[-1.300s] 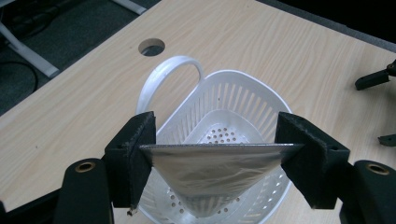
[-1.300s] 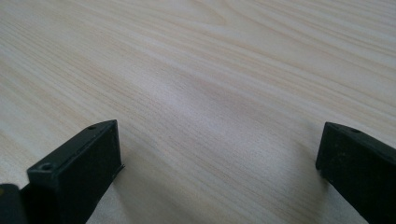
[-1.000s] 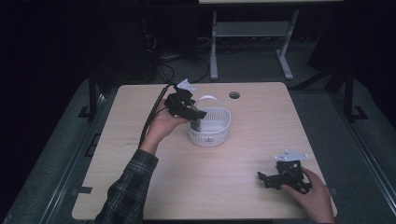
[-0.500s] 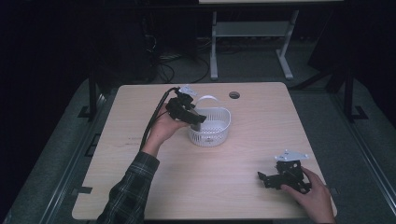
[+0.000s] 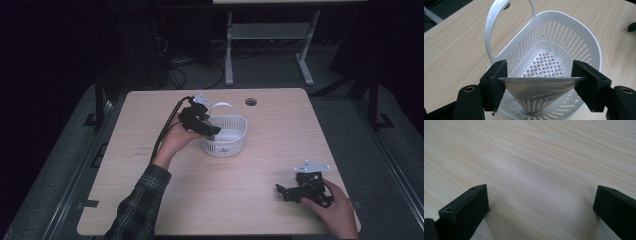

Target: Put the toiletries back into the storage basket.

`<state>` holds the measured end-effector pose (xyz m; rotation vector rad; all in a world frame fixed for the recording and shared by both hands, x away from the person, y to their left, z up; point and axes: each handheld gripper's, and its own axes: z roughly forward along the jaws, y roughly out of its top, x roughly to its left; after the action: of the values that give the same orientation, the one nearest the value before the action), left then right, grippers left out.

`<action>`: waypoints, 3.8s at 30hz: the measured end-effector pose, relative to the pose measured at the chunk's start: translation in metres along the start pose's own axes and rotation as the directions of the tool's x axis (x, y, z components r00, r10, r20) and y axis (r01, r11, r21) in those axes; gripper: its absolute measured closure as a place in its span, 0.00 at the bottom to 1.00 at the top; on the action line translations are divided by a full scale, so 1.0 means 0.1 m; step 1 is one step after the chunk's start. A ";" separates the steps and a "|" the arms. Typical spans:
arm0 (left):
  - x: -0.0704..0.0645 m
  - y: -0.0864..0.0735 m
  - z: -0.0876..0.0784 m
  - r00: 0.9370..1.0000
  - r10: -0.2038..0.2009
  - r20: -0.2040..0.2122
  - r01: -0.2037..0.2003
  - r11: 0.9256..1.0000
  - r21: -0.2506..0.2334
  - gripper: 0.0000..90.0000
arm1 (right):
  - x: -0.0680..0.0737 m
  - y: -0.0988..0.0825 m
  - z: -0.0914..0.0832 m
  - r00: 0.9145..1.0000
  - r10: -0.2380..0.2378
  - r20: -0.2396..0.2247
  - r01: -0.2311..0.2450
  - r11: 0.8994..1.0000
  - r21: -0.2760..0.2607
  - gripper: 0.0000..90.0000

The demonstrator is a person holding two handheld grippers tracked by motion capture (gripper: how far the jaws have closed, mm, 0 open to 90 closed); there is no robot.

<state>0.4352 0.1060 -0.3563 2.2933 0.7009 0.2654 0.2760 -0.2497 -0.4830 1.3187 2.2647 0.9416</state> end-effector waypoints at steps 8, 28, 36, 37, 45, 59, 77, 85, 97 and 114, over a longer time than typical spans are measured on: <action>0.00 0.00 0.00 1.000 0.006 -0.003 -0.006 1.000 -0.014 0.26 | 0.00 0.00 0.00 1.000 0.000 0.000 0.000 1.000 0.000 0.00; 0.00 -0.06 -0.34 1.000 0.013 -0.023 -0.013 0.999 -0.036 0.16 | 0.00 0.00 0.00 1.000 0.000 0.000 0.000 1.000 0.000 0.00; 0.00 -0.21 -0.51 0.999 0.004 -0.046 -0.006 0.999 -0.048 0.16 | 0.00 0.00 0.00 1.000 -0.003 0.001 0.003 1.000 -0.002 0.00; 0.00 -0.24 -0.54 0.999 0.004 -0.048 -0.006 0.999 -0.047 0.16 | 0.00 0.00 0.00 1.000 0.000 0.001 0.000 1.000 0.000 0.00; -0.03 -0.39 -0.69 0.998 -0.006 -0.070 0.002 0.998 -0.065 0.16 | 0.00 0.00 0.00 1.000 -0.002 0.000 0.002 1.000 -0.001 0.00; -0.11 -0.81 -0.89 0.993 -0.037 -0.111 0.027 0.996 -0.090 0.16 | 0.00 0.00 0.00 1.000 0.000 0.001 0.000 1.000 -0.001 0.00; -0.25 -1.37 -1.07 0.983 -0.063 -0.173 0.041 0.991 -0.130 0.16 | 0.00 0.00 0.00 1.000 0.000 0.000 0.000 1.000 0.000 0.00; -0.36 -1.61 -1.05 0.981 -0.068 -0.183 0.044 0.990 -0.132 0.16 | 0.00 0.00 0.00 1.000 0.000 0.000 0.000 1.000 0.000 0.00; -0.43 -1.94 -0.97 0.979 -0.071 -0.190 0.046 0.990 -0.131 0.16 | 0.00 0.00 0.00 1.000 0.000 0.000 0.000 1.000 0.000 0.00; -0.47 -2.40 -0.87 0.971 -0.126 -0.201 0.117 0.991 -0.058 0.16 | 0.00 0.00 0.00 1.000 0.001 -0.001 -0.001 1.000 0.001 0.00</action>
<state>0.2654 0.2741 -0.4577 2.1893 0.9262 0.4600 0.2760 -0.2496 -0.4829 1.3200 2.2657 0.9410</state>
